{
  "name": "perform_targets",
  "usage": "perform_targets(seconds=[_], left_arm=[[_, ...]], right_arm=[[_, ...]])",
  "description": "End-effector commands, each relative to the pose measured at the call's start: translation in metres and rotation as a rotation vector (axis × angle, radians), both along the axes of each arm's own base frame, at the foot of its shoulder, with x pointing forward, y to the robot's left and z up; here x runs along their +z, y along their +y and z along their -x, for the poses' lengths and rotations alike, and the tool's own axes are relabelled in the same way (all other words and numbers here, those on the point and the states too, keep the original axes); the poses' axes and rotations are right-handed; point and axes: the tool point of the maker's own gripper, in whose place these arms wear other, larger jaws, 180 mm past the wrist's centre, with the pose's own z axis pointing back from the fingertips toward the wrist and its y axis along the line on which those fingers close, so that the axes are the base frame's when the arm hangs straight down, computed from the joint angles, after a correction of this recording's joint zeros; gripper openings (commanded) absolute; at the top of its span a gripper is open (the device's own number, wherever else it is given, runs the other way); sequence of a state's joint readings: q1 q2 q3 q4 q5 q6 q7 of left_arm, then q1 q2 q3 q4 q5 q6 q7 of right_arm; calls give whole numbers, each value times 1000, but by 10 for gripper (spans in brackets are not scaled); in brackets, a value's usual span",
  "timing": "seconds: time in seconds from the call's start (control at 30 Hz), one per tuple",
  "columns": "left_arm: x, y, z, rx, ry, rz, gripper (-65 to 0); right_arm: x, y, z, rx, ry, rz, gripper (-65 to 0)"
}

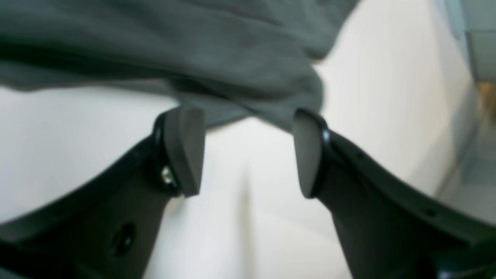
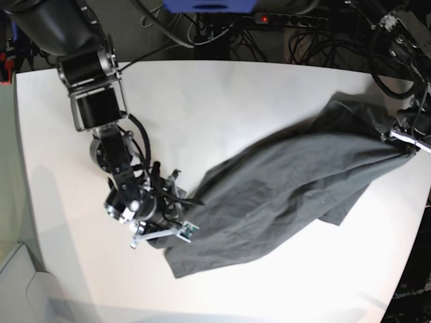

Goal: Layout the t-shirt on the table in an organized manner, then fold the t-shirt properly
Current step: 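Hold the t-shirt stretched between both grippers and adjust the right gripper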

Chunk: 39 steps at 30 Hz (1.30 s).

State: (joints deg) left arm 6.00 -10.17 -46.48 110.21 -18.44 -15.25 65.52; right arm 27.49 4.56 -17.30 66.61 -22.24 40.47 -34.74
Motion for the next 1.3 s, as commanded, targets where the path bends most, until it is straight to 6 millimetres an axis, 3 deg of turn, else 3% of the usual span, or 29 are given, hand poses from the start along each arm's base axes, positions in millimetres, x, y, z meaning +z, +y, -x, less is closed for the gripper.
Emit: perform_targets(seconds=[0.0,0.1,0.27,0.5,0.67,0.8,0.93,1.27], left_arm=[[17,6,-6,-1,-53,-35,-648],[18,7,-6,0,-51,-41,-648],[19,14,-5,4,-40,-59,-648],[38,52,-6,5,-8,-164,-648],[64,58,-21,9,-74,-193,-648],[77,62,-27,33,-119,-192,-648],[86,67,-31,54,-155,-183,-648],[88,65,-31,54,-161,-185,-648]], right_arm=[[15,4,-12,3,-44,-26,-283],[-9,4,-4,-6,29,-24,-283],[-25,16,-3,11,75,-74,-283],[-14,19,-8,19,39,-81,-283],[11,29,-15,37,-33,-105,-284],[20,45,-7,57,-64,-136,-285],[9,63,8,79,-37,-166,-284],[-20,84,26,85,63,-195,-284]])
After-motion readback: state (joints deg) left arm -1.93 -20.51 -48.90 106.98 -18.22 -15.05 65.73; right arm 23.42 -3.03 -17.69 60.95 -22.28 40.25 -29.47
